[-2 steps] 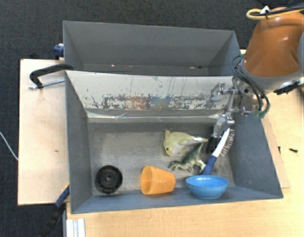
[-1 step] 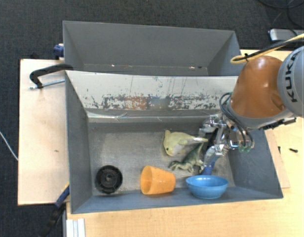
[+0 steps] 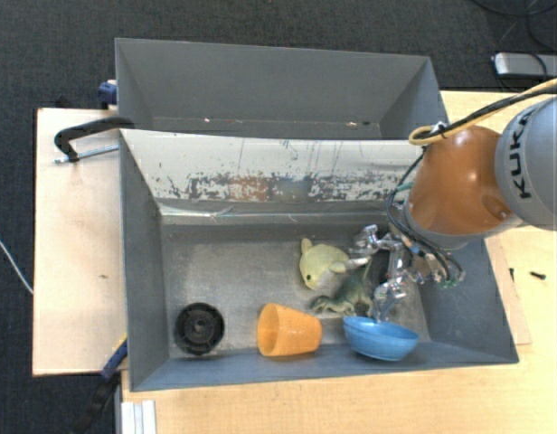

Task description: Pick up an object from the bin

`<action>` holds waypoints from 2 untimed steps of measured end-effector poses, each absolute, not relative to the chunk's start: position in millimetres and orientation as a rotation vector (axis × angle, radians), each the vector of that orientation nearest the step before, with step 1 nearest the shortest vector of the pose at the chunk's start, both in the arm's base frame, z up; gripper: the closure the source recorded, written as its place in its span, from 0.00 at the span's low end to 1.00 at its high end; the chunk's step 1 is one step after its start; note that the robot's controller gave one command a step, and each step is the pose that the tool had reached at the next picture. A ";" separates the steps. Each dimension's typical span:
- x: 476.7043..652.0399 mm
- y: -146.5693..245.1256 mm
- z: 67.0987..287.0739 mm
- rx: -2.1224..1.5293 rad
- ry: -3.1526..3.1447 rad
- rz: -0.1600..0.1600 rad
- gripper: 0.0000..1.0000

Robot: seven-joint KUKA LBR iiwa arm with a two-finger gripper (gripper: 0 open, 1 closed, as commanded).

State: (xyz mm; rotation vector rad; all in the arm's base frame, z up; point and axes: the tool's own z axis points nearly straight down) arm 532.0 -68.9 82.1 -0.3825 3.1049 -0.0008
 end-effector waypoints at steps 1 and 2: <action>528.3 -68.8 80.4 -0.387 3.118 0.002 1.00; 511.7 -108.9 270.2 -0.671 3.056 -0.009 1.00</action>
Offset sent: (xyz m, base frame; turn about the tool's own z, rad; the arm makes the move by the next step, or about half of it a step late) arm 0.0000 0.0000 0.0000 0.0000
